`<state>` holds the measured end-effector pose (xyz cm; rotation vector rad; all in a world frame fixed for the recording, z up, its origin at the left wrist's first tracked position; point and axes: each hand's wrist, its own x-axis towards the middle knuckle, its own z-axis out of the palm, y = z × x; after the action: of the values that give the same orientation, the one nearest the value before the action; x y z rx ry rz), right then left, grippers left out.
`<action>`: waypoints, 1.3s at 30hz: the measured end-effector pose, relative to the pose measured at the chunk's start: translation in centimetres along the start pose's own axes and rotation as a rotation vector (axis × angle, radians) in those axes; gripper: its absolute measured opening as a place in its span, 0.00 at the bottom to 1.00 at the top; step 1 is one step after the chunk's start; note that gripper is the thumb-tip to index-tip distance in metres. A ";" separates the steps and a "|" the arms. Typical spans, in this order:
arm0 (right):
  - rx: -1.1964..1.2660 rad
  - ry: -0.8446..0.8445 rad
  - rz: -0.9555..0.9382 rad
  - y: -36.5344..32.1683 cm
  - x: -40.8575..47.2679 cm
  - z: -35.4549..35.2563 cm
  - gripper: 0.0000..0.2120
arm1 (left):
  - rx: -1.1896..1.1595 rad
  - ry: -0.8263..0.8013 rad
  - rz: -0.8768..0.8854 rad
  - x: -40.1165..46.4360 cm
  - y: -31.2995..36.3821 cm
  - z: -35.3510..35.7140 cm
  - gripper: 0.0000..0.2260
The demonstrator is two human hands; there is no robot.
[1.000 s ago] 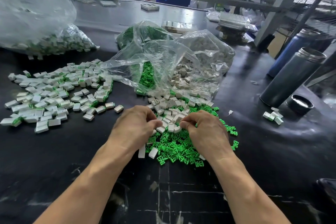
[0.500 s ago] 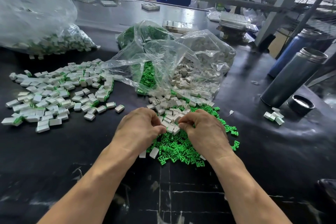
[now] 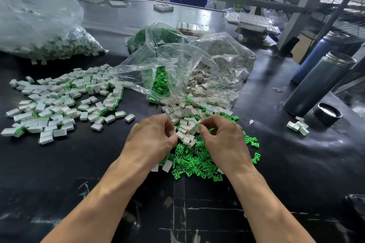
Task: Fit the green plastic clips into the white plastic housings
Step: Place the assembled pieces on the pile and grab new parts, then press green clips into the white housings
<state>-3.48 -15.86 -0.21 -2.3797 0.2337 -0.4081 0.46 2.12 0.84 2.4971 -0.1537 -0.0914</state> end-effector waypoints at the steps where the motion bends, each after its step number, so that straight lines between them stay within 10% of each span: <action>1: 0.046 0.017 0.009 -0.1 0.0 -0.1 0.02 | -0.015 0.004 0.005 0.0 0.0 -0.1 0.04; 16: 0.730 -0.034 0.074 -0.5 -0.6 0.0 0.08 | -0.566 -0.024 0.173 -1.0 1.5 -0.2 0.08; 39: 0.961 0.003 0.117 -0.7 -0.4 0.0 0.02 | -0.907 -0.023 0.145 -0.8 1.9 1.2 0.03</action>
<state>-3.79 -15.22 0.15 -1.4161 0.1295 -0.3564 -0.62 0.05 1.03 1.5766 -0.2386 -0.1004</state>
